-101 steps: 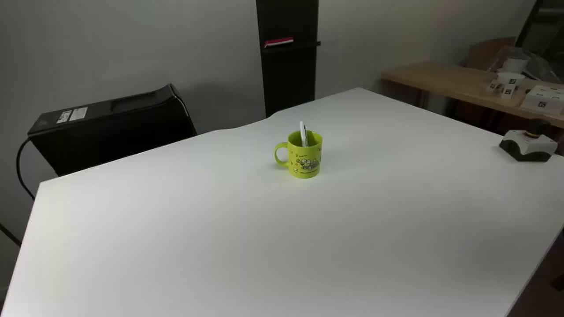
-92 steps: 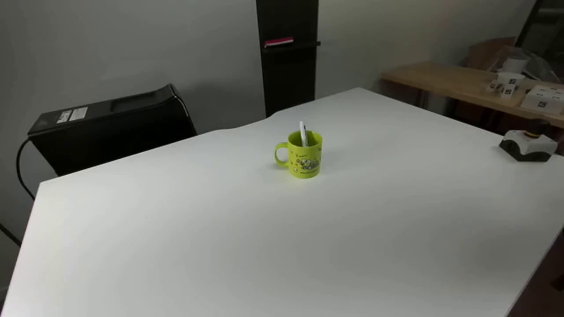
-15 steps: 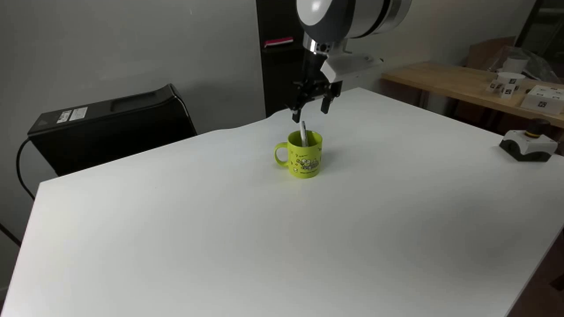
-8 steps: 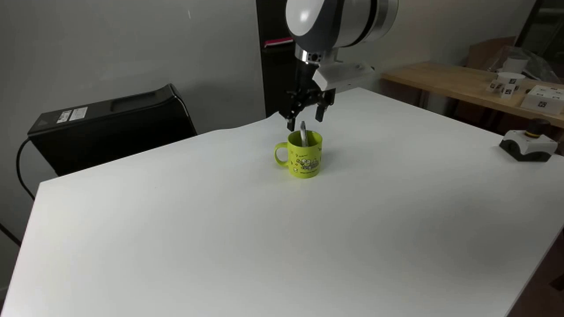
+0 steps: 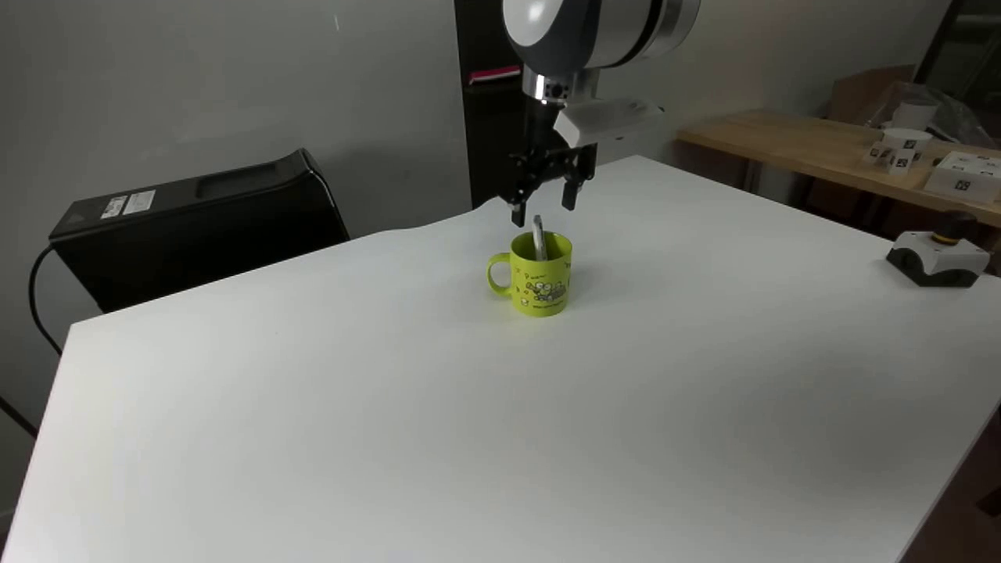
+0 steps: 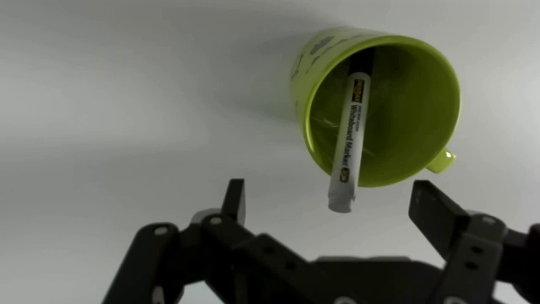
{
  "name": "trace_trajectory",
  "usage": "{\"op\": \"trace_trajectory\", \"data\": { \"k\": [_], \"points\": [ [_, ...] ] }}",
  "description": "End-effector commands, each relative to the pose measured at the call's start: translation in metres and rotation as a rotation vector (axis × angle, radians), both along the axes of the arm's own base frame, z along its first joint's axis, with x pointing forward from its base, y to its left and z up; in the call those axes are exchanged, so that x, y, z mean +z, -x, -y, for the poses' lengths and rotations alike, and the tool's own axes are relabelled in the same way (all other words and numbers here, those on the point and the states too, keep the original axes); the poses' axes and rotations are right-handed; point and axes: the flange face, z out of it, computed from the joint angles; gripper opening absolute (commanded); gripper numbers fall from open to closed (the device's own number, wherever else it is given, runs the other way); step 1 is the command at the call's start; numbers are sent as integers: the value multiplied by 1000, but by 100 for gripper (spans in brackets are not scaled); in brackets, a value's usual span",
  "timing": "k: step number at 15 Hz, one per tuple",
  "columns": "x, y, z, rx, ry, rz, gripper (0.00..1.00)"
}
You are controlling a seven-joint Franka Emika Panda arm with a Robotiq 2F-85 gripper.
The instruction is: Remove the blue marker from the yellow mug
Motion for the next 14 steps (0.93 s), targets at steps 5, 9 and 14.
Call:
{"op": "trace_trajectory", "data": {
  "k": [5, 9, 14],
  "points": [
    [-4, -6, -1, -32, -4, -35, 100],
    [-7, -5, -1, -28, 0, -45, 67],
    [-13, -2, -1, -20, 15, -81, 31]
  ]
}}
